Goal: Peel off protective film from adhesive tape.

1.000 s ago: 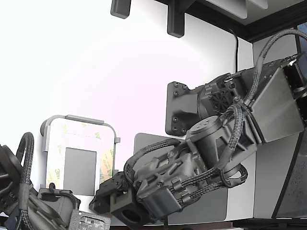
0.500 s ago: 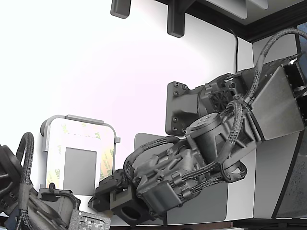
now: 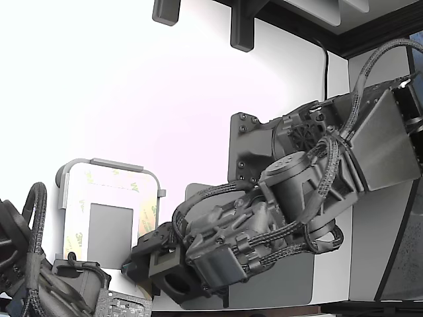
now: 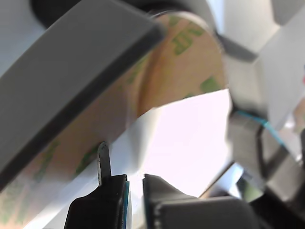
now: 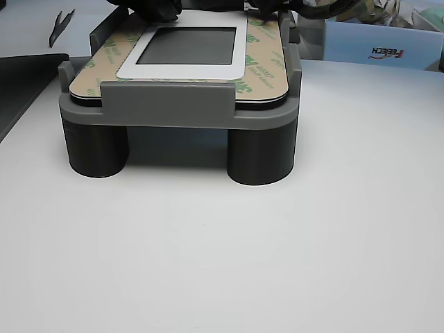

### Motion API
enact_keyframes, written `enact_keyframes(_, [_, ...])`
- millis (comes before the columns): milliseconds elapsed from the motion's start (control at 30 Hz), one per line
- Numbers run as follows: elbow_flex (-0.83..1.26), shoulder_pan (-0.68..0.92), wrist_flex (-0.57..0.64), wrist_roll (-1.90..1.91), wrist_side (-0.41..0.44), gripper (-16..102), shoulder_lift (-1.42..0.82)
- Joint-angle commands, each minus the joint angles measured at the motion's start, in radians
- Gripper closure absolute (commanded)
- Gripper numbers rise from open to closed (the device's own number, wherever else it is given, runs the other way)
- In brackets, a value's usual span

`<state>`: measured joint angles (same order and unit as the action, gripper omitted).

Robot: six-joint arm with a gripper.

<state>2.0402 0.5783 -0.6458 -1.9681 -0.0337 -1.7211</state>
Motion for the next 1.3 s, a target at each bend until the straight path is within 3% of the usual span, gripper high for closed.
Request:
enact_keyframes(0, [-0.089,-0.017,-0.103,0.029,0.031,-7,-0.052])
enact_keyframes(67, [-0.107,-0.017,-0.161,0.072,0.055,1,-0.092])
enact_keyframes(100, [-0.117,-0.017,-0.193,0.083,0.072,-10,-0.115])
enact_keyframes(133, [-0.127,-0.017,-0.235,0.103,0.091,-13,-0.140])
enact_keyframes(267, [-0.179,-0.017,-0.428,0.229,0.129,-13,-0.235])
enact_keyframes(433, [-0.173,-0.058,-0.554,0.388,0.138,-13,-0.360])
enact_keyframes(633, [-0.020,-0.212,-0.445,0.655,0.075,-11,-0.580])
enact_keyframes(667, [-0.009,-0.265,-0.414,0.758,0.044,-1,-0.612])
enact_keyframes(700, [-0.002,-0.328,-0.379,0.894,0.015,0,-0.641])
enact_keyframes(733, [0.015,-0.385,-0.344,1.023,-0.006,-14,-0.675])
enact_keyframes(800, [0.049,-0.537,-0.291,1.250,-0.098,-14,-0.735])
enact_keyframes(900, [0.092,-0.669,-0.262,1.571,-0.152,-14,-0.793])
enact_keyframes(1067, [0.219,-0.687,-0.341,1.896,-0.067,-14,-0.959])
enact_keyframes(1267, [0.476,-0.696,-0.345,2.029,-0.012,-14,-1.233])
